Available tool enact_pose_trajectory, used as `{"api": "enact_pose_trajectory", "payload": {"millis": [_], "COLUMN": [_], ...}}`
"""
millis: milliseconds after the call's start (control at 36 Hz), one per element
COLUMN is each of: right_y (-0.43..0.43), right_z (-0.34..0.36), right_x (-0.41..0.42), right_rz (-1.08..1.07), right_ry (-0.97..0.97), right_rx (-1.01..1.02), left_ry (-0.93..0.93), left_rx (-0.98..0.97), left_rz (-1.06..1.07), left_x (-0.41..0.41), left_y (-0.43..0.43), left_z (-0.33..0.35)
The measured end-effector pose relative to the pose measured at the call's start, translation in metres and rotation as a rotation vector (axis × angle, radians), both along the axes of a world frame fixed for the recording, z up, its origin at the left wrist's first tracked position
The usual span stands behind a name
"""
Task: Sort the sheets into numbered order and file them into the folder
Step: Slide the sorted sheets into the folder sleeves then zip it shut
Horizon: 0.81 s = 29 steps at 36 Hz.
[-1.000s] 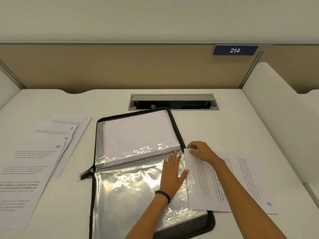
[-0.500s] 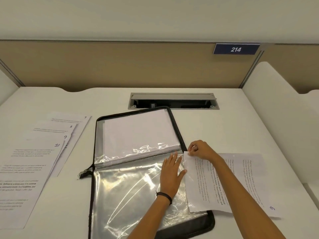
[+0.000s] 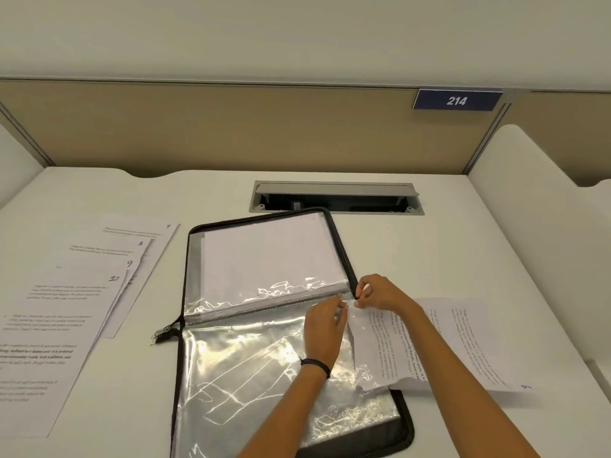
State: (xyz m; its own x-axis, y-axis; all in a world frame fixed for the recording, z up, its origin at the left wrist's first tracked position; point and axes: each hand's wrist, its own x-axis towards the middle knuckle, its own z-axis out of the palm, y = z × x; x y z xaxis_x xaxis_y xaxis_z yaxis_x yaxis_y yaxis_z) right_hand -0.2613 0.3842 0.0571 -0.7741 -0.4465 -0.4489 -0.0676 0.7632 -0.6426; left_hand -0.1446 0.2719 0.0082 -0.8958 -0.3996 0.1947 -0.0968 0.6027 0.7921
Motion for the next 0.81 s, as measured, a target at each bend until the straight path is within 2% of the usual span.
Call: {"api": "enact_pose_trajectory", "payload": {"millis": [306,472,556,806], "right_y": [-0.006,0.007,0.024,0.106], "right_z": [-0.015,-0.017,-0.019,-0.036], "right_x": [0.007,0.01,0.01,0.022], "right_rz": [0.04,-0.003,-0.103,-0.443], "right_ry": [0.155,0.244,0.335,0.526], "right_rx": [-0.157,-0.201,-0.196,-0.167], "left_ry": [0.002,-0.071,-0.126,-0.139], "left_rx": [-0.048,-0.112,-0.122,-0.17], "left_rz": [-0.089,-0.181,-0.216,-0.246], "left_x": [0.004,0.01,0.011,0.015], "left_y": [0.002,0.001,0.0,-0.001], "left_z": [-0.005,-0.013,-0.013,-0.014]}}
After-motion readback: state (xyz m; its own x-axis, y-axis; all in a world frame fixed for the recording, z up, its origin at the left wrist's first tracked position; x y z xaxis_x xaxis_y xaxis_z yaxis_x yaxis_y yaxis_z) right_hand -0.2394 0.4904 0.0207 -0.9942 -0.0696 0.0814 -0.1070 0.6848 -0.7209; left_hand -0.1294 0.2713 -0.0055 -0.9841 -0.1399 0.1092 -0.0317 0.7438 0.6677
